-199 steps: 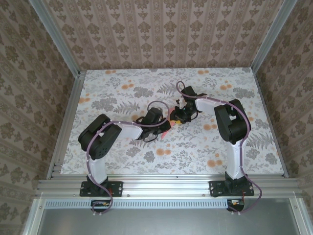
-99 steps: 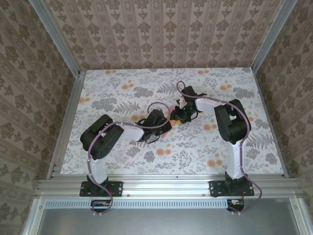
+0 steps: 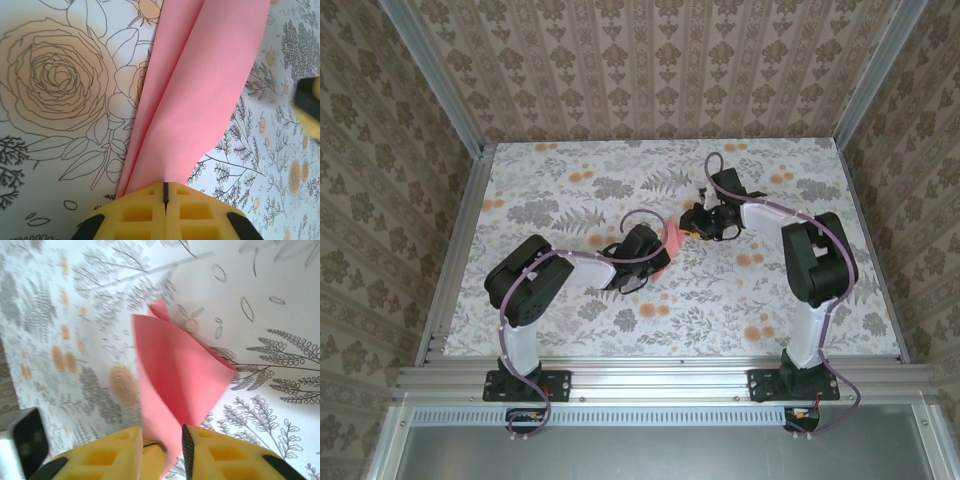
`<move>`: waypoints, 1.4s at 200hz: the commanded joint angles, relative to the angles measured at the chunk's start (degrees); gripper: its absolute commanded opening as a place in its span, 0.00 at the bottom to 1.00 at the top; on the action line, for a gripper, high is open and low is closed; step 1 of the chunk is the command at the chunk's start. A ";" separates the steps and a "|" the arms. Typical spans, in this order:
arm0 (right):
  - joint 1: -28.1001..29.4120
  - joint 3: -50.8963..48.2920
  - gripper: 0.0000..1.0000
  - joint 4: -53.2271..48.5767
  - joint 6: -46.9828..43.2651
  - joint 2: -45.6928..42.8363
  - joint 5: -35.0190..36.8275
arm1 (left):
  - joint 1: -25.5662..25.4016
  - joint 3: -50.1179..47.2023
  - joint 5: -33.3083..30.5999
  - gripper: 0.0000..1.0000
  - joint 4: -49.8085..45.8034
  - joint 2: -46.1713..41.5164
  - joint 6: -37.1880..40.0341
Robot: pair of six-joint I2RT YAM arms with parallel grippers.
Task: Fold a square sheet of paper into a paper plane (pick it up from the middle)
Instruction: Fold the wing for the fifth time at the center of the table.
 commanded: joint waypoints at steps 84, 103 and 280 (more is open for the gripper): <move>3.43 5.83 0.12 -1.28 -2.88 9.13 -4.56 | -0.07 -1.26 -0.42 0.04 -10.10 2.23 -1.44; 3.44 6.98 0.12 0.56 -2.01 10.42 -6.35 | 0.01 -1.45 0.02 0.04 -9.84 2.50 -1.47; 3.09 20.88 0.12 -0.26 5.06 22.52 8.33 | 0.53 -3.38 3.57 0.03 -11.20 3.12 -2.03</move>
